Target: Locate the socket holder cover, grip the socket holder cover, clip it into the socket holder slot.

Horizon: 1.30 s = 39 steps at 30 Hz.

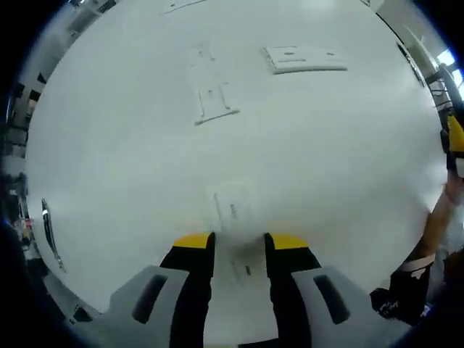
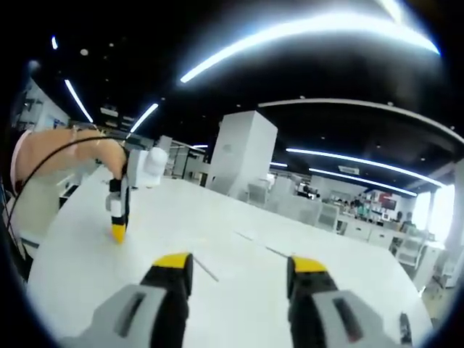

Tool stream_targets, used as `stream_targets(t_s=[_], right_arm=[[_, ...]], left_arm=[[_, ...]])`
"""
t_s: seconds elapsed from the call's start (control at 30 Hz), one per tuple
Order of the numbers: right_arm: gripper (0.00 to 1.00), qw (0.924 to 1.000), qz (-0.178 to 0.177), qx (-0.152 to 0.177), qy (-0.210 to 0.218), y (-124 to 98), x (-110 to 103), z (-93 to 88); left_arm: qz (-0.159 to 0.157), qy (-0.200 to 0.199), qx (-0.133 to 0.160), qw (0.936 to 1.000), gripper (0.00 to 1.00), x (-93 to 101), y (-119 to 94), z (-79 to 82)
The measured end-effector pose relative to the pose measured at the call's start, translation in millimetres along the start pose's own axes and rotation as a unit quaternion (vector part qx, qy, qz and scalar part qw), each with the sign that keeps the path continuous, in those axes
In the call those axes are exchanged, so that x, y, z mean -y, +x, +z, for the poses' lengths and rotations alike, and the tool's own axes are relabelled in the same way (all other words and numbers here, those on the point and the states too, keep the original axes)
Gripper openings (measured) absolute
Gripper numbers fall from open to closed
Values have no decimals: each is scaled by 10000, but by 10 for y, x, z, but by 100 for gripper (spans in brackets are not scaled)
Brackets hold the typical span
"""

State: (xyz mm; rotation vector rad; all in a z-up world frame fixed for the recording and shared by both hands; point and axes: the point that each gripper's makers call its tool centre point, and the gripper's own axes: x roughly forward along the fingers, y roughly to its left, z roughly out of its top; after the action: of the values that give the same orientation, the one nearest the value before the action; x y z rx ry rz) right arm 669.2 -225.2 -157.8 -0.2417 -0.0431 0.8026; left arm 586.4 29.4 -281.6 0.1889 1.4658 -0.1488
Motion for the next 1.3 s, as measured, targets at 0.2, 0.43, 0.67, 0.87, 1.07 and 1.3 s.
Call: stream_targets(t_s=[0.2,0.43,0.67,0.87,1.07,1.3], right_arm=[[53,10000,2,-34,-18,11,1,-14],[53,10000,6,-29,-13,1,2,-2],[53,10000,5,-53,-18,-3,-1,-17],[53,10000,-5,-75,-25,-4,18,-26],[53,10000,-20,-75,-12,-11,29,-35],[53,10000,-23,-61,-31,-17,34,-37]], left_arm=[[1,-10,31,10000,28,-3,-5,-10],[-12,65,89,9999,28,21,-10,-60],[-28,123,79,9999,27,27,-11,-43],[-49,201,99,9997,27,43,-8,-40],[-73,230,127,9996,26,55,-27,-18],[-96,269,207,9994,26,81,-136,50]])
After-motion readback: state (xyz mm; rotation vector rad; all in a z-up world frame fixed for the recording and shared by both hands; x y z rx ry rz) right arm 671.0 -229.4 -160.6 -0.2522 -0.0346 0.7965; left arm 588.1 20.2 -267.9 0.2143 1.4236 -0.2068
